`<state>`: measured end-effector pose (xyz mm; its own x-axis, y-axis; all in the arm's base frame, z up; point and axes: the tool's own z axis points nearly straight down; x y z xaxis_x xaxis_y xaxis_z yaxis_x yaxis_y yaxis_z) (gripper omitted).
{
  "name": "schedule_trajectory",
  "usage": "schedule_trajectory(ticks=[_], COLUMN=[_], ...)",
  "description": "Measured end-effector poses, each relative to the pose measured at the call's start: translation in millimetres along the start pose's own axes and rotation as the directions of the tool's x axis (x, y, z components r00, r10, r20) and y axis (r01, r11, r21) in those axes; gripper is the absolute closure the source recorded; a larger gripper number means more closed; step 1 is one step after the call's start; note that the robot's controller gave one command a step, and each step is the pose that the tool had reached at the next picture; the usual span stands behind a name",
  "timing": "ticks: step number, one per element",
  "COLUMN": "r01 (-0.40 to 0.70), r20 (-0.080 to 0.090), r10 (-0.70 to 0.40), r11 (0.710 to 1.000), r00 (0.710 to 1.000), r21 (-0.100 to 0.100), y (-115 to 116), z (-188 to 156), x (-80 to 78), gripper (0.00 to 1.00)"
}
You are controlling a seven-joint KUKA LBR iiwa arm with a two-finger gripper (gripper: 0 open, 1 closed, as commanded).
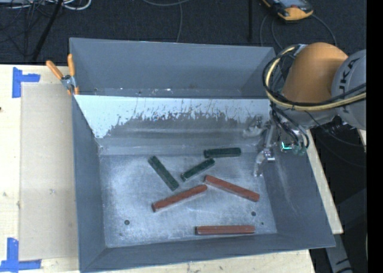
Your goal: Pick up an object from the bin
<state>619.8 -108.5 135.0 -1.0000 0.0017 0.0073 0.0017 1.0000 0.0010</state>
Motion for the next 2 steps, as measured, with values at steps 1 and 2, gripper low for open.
schedule_trajectory(ticks=[1, 2], r01=[0.002, -0.115], r20=[0.007, 0.019], r10=[-0.002, 0.115], r11=[1.000, 0.993], r00=[1.000, 0.993], r21=[0.001, 0.002], y=[0, 4], z=[-4, 61], x=[-1.9, 39.9], gripper=[0.00, 1.00])
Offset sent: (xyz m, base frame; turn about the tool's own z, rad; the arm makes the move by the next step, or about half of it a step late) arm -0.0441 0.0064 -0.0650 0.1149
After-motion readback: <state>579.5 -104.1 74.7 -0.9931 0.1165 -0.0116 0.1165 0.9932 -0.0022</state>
